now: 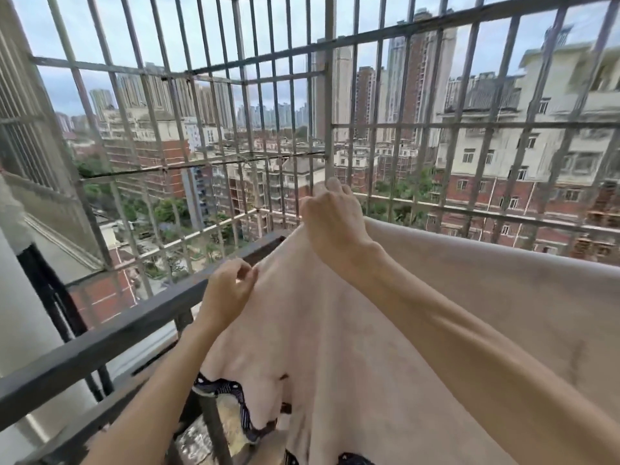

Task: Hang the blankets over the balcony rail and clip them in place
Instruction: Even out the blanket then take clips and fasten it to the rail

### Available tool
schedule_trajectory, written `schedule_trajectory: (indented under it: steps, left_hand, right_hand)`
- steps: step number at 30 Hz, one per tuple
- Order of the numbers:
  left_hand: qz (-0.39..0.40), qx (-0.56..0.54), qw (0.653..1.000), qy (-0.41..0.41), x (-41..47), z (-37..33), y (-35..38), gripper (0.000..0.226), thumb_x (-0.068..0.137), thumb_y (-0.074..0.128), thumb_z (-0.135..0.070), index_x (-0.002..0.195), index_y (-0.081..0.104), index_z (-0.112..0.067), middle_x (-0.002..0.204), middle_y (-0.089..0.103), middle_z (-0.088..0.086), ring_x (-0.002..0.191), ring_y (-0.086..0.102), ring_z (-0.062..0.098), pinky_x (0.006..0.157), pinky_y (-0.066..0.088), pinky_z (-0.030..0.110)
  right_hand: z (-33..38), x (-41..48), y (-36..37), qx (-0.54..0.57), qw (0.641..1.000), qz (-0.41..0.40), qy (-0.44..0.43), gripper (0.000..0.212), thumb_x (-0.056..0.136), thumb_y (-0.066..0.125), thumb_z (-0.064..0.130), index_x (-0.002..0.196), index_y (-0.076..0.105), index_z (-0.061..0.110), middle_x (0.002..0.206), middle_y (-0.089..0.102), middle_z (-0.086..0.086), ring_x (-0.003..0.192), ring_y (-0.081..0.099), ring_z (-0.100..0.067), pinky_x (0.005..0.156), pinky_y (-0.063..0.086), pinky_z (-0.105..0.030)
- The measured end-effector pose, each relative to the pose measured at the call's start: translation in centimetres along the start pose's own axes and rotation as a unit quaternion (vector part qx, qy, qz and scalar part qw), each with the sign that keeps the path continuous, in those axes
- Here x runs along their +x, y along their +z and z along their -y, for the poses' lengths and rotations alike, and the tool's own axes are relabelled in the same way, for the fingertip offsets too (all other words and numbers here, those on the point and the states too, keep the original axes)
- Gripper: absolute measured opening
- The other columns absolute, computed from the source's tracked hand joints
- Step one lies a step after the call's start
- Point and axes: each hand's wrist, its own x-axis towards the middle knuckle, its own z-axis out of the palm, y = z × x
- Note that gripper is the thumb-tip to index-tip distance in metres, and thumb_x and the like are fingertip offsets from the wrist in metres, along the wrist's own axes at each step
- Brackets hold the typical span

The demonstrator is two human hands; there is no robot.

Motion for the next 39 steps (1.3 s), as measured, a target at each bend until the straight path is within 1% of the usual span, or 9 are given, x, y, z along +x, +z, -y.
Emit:
schedule_trajectory:
  steps: [3, 6, 12, 17, 21, 24, 27, 30, 39]
  left_hand:
    - [0.014, -0.082, 0.997, -0.007, 0.2, -2.8, 0.5, 0.016, 0.097, 0.056, -0.025, 0.102, 0.066, -0.014, 0.098, 0.067, 0.004, 0.090, 0.063, 0.018, 0.081, 0.053, 0.036]
    - [-0.035, -0.150, 0.988, 0.031, 1.3, -8.8, -0.6, 0.026, 0.102, 0.045, -0.025, 0.119, 0.062, -0.015, 0.114, 0.063, -0.002, 0.098, 0.059, 0.010, 0.083, 0.044, 0.009]
    - [-0.057, -0.212, 0.953, 0.210, 1.8, -21.8, -2.0, 0.023, 0.100, 0.046, -0.021, 0.110, 0.066, -0.015, 0.109, 0.068, -0.004, 0.101, 0.063, 0.011, 0.090, 0.051, 0.033]
    - [-0.028, -0.249, 0.908, 0.337, -2.2, -29.7, 0.9, 0.016, 0.097, 0.055, -0.013, 0.101, 0.070, -0.010, 0.101, 0.066, 0.000, 0.095, 0.059, 0.007, 0.085, 0.042, 0.013]
    - [-0.012, -0.254, 0.886, 0.387, -5.8, -35.4, 3.8, 0.016, 0.094, 0.058, -0.018, 0.097, 0.070, -0.009, 0.095, 0.062, 0.004, 0.094, 0.057, 0.026, 0.079, 0.049, 0.038]
    - [-0.009, -0.258, 0.875, 0.409, -8.3, -40.1, 4.7, 0.017, 0.093, 0.058, -0.021, 0.095, 0.070, -0.009, 0.092, 0.063, 0.004, 0.092, 0.055, 0.027, 0.076, 0.049, 0.042]
    - [0.037, -0.283, 0.844, 0.454, -12.0, -45.5, 5.1, 0.014, 0.091, 0.059, -0.020, 0.096, 0.070, -0.011, 0.092, 0.063, 0.000, 0.094, 0.056, 0.023, 0.077, 0.049, 0.038]
    - [0.106, -0.296, 0.819, 0.480, -17.6, -51.1, 6.7, 0.015, 0.092, 0.058, -0.023, 0.101, 0.069, -0.017, 0.094, 0.063, -0.005, 0.095, 0.057, 0.017, 0.077, 0.051, 0.035]
    - [0.329, -0.266, 0.740, 0.523, -38.3, -68.1, 12.5, 0.028, 0.097, 0.051, -0.035, 0.123, 0.056, -0.027, 0.120, 0.059, -0.003, 0.110, 0.054, 0.020, 0.085, 0.050, 0.038]
  right_hand:
    - [-1.0, -0.7, -0.6, 0.010, 1.000, -0.004, 0.012, 0.018, 0.088, 0.056, 0.005, 0.100, 0.069, 0.010, 0.102, 0.062, -0.006, 0.107, 0.048, -0.025, 0.096, 0.036, -0.034]
    - [-2.1, -2.6, -1.3, 0.054, 0.998, -0.036, 0.016, 0.013, 0.091, 0.058, 0.013, 0.097, 0.069, 0.013, 0.099, 0.062, -0.003, 0.103, 0.050, -0.023, 0.091, 0.035, -0.030]
    - [-8.9, -10.3, -5.0, 0.057, 0.992, -0.086, 0.074, 0.016, 0.090, 0.057, 0.016, 0.096, 0.071, 0.012, 0.095, 0.066, -0.005, 0.094, 0.058, -0.026, 0.087, 0.047, -0.039]
    - [-14.3, -20.0, -10.2, 0.048, 0.981, -0.119, 0.145, 0.017, 0.091, 0.059, 0.011, 0.102, 0.072, 0.011, 0.098, 0.068, -0.002, 0.094, 0.061, -0.018, 0.084, 0.050, -0.034]
    - [-17.1, -27.7, -14.2, 0.002, 0.974, -0.109, 0.197, 0.016, 0.091, 0.062, 0.012, 0.104, 0.071, 0.012, 0.098, 0.066, 0.000, 0.095, 0.060, -0.015, 0.088, 0.049, -0.031]
    - [-19.0, -33.5, -17.3, -0.025, 0.960, -0.102, 0.259, 0.018, 0.091, 0.063, 0.015, 0.107, 0.070, 0.013, 0.102, 0.067, 0.001, 0.102, 0.059, -0.013, 0.094, 0.045, -0.026]
    - [-20.6, -39.9, -20.4, -0.049, 0.944, -0.078, 0.318, 0.022, 0.090, 0.063, 0.018, 0.111, 0.068, 0.013, 0.108, 0.066, 0.001, 0.104, 0.059, -0.014, 0.094, 0.049, -0.032]
    - [-21.8, -47.0, -23.6, -0.066, 0.923, -0.047, 0.376, 0.027, 0.091, 0.064, 0.022, 0.117, 0.065, 0.016, 0.114, 0.064, 0.004, 0.107, 0.058, -0.010, 0.098, 0.046, -0.026]
    - [-24.1, -71.2, -32.5, -0.082, 0.833, 0.009, 0.547, 0.034, 0.094, 0.059, 0.028, 0.126, 0.059, 0.017, 0.126, 0.057, 0.004, 0.116, 0.053, -0.013, 0.101, 0.041, -0.026]
